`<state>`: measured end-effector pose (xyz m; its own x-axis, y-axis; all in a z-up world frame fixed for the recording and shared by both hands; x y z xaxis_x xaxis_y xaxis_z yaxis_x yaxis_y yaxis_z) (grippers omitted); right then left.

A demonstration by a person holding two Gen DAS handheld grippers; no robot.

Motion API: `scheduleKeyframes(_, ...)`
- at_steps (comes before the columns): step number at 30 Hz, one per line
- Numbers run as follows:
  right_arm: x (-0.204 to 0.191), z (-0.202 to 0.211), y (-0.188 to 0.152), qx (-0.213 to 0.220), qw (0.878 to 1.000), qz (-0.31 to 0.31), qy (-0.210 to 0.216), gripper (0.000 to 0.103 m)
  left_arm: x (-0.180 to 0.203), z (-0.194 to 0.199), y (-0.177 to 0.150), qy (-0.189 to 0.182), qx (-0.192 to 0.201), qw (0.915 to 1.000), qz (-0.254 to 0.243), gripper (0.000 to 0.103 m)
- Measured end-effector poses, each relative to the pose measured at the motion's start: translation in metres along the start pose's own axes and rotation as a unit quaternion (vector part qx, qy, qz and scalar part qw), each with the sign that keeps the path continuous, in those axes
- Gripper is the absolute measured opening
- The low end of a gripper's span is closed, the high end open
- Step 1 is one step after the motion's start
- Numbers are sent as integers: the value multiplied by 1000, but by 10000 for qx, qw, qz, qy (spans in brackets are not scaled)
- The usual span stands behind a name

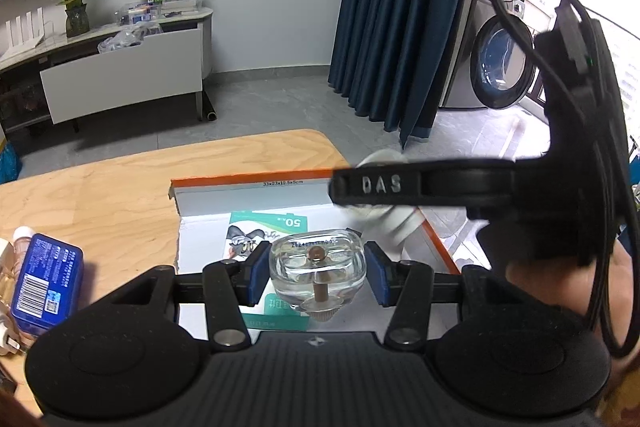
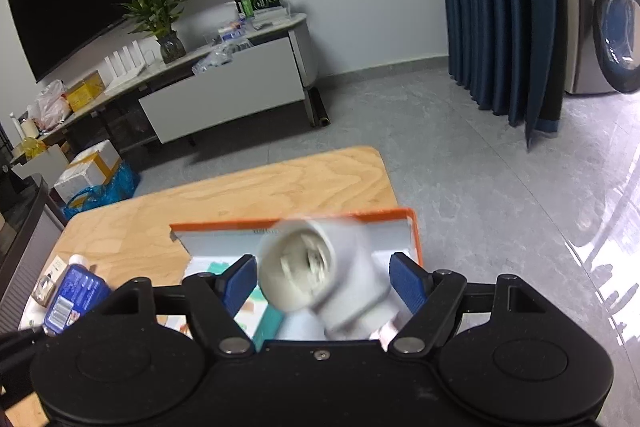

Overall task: Organize rigid objects
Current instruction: 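Open the left gripper to drop the glass bottle into the lid while the right releases the adapter, then move both grippers back over the table toward the remaining items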

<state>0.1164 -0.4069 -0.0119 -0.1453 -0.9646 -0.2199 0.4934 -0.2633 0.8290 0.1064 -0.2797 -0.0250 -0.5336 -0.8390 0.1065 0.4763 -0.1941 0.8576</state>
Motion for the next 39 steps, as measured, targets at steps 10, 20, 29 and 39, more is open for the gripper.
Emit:
scheduleKeyframes(10, 14, 42, 9, 611, 9978, -106, -232, 91, 13, -15, -2, -221, -126, 9997, 13, 50)
scheduleKeyframes(20, 26, 92, 5, 1006, 9936, -107, -512, 94, 16, -13, 9, -144, -25, 9999, 67, 77)
scheduleKeyframes(29, 4, 110, -10, 929, 9951, -95, -322, 96, -11, 30, 8, 478, 72, 9988, 84, 88)
scheduleKeyframes(39, -52, 114, -32, 663, 9977, 90, 91, 96, -55, 75, -10, 994, -76, 9946, 304, 88)
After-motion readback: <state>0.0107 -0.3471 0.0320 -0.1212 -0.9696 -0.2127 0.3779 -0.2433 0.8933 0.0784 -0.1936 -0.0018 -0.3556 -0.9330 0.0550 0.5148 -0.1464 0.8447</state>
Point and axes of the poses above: each gripper's, at about its wrist camera, not at the fingertips, and z roughly against the way its jaws point, x to its right, y to its top, the point moved 3 cm from there along -z, roughly the way its jaws point, and after that the axes turned 9 degrees about x, right-handed, at the moved point
